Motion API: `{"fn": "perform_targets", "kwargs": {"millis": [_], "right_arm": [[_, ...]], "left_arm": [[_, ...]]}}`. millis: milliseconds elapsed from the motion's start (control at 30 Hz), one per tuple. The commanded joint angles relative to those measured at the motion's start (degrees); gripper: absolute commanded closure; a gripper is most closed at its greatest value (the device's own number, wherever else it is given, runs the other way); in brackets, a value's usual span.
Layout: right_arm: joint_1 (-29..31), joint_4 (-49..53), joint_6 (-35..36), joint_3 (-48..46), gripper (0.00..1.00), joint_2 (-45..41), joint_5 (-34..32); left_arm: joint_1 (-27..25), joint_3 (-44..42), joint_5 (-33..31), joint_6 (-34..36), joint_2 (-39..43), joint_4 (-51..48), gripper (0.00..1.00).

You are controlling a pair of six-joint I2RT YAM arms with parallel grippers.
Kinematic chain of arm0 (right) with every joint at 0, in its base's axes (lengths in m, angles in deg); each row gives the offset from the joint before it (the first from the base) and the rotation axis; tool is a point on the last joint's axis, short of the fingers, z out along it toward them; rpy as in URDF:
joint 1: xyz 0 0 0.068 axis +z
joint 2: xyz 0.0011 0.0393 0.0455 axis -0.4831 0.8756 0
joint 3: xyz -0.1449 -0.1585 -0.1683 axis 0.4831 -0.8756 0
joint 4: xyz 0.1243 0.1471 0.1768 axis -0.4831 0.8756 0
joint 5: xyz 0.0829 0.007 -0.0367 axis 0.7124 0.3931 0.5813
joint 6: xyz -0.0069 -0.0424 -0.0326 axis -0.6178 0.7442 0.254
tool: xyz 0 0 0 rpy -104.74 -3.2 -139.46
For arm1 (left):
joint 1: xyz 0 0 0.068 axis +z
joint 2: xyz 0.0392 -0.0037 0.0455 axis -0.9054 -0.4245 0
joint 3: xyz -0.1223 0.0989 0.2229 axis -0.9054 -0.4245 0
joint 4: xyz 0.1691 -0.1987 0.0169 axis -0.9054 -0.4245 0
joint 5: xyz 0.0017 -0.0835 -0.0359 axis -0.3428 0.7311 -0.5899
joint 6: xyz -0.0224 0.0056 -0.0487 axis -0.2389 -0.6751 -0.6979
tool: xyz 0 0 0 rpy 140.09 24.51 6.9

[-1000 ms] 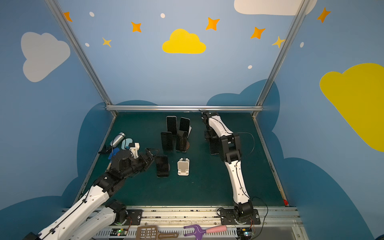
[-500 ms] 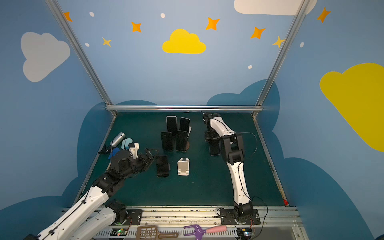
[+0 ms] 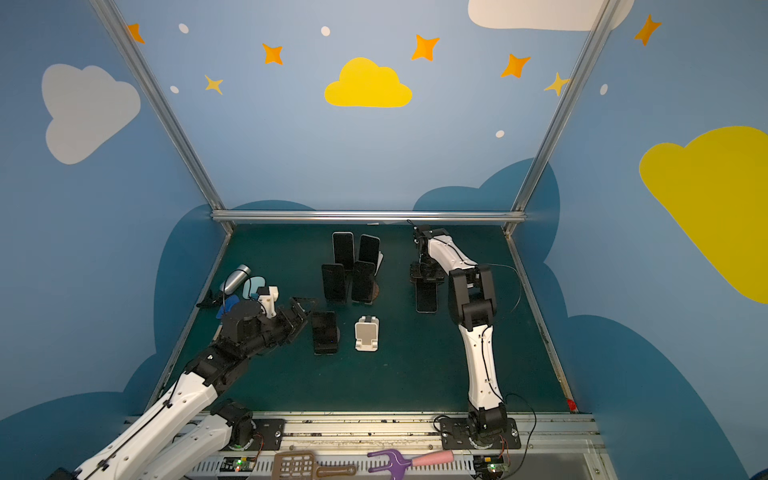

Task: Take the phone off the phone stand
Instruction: 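Open the right gripper to release the phone lying on the table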

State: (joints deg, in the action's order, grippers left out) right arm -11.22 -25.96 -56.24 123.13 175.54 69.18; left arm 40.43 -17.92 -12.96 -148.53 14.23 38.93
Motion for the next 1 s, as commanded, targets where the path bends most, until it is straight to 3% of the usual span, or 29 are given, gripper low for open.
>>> {"fn": "perform_targets", "kwargs": {"millis": [0,967], "right_arm": [[1.4,-1.39,0.04,-3.44,0.27,3.4,5.49],[0.86,-1.1,-0.86,-2.48,0.22,3.19,5.67]], "left_arm": [[-0.1,-0.19,-0.36,-0.4,0.22,0.89,0.0],[-0.14,-2.17,-1.78,-0.9,3.56,0.44,0.0]]}}
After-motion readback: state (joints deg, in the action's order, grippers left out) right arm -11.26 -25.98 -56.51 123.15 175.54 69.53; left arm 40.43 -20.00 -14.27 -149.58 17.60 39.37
